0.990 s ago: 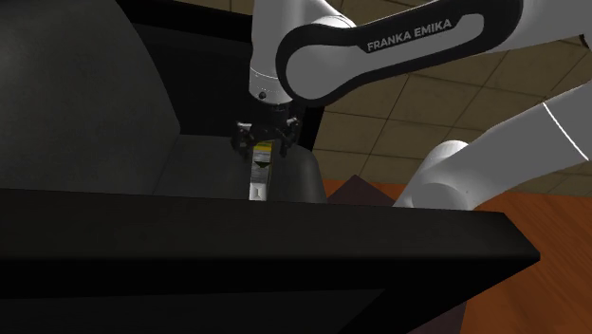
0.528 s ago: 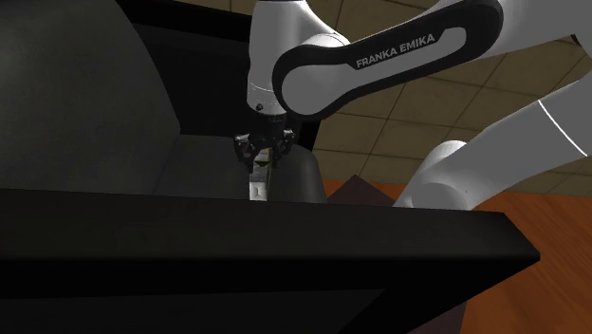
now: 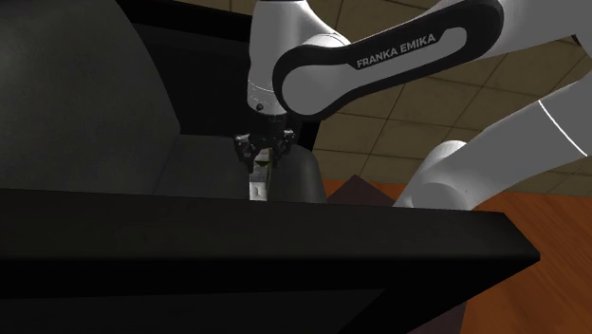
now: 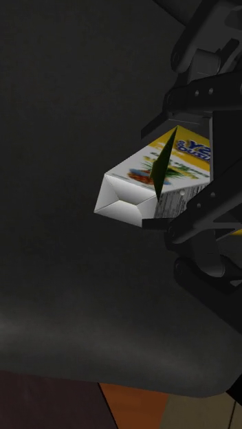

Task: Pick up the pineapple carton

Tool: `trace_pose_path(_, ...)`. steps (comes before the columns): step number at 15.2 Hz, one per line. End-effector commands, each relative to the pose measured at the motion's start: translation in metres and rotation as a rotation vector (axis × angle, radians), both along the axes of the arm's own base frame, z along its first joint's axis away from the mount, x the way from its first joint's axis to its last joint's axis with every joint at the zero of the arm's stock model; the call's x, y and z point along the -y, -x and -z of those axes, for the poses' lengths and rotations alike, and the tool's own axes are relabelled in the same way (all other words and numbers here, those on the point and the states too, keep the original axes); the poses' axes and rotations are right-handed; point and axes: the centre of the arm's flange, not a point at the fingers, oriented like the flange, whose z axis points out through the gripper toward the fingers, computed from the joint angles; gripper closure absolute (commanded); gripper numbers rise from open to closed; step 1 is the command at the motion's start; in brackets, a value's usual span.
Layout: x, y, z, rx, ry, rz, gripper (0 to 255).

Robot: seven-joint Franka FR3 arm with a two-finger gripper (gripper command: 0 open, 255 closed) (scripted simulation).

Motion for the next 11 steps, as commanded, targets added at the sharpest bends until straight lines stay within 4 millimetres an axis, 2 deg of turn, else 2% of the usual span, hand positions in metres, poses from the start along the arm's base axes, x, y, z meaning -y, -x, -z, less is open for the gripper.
trace_pose_path(1, 0.001, 0.000, -0.005, -0.001, 0.001, 0.000, 255)
trace_pose_path(11, 0.001, 0.000, -0.058, -0.001, 0.001, 0.000, 255)
